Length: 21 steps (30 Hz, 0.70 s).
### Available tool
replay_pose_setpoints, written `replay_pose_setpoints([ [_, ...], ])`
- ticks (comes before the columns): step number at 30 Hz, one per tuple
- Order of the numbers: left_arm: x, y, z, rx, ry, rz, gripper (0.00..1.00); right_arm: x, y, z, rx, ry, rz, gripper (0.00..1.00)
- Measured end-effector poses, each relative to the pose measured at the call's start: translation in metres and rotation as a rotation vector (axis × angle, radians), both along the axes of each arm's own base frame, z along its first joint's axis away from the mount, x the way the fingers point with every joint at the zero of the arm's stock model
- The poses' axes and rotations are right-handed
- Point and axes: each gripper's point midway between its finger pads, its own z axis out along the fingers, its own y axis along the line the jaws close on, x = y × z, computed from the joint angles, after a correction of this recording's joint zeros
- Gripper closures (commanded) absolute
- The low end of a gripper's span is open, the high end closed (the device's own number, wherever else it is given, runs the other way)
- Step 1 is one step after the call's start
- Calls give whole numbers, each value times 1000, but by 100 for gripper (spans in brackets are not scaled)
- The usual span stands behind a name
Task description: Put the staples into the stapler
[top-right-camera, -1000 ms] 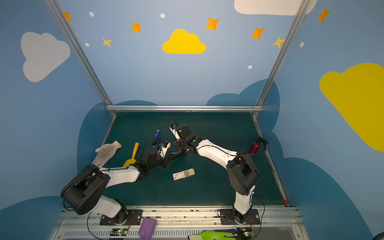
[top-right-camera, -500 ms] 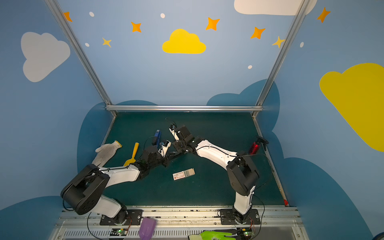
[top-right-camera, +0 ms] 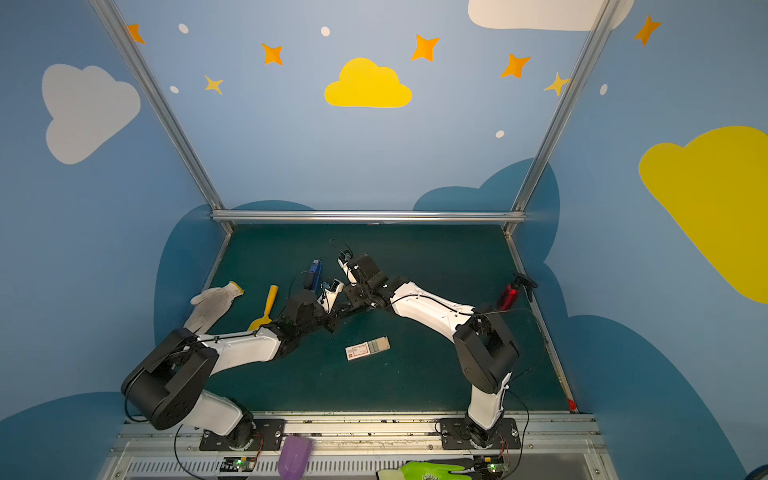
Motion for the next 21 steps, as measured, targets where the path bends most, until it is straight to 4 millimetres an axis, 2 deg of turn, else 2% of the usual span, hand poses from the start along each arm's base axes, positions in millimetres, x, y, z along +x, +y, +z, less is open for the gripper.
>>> replay_pose_setpoints([
  [13,1,-4,4,-23,17,5,96,-18,2,-12,39,131,-45,43],
  [21,1,-2,0,-2,23,24,96,-20,-2,-17,62,166,-88,33],
])
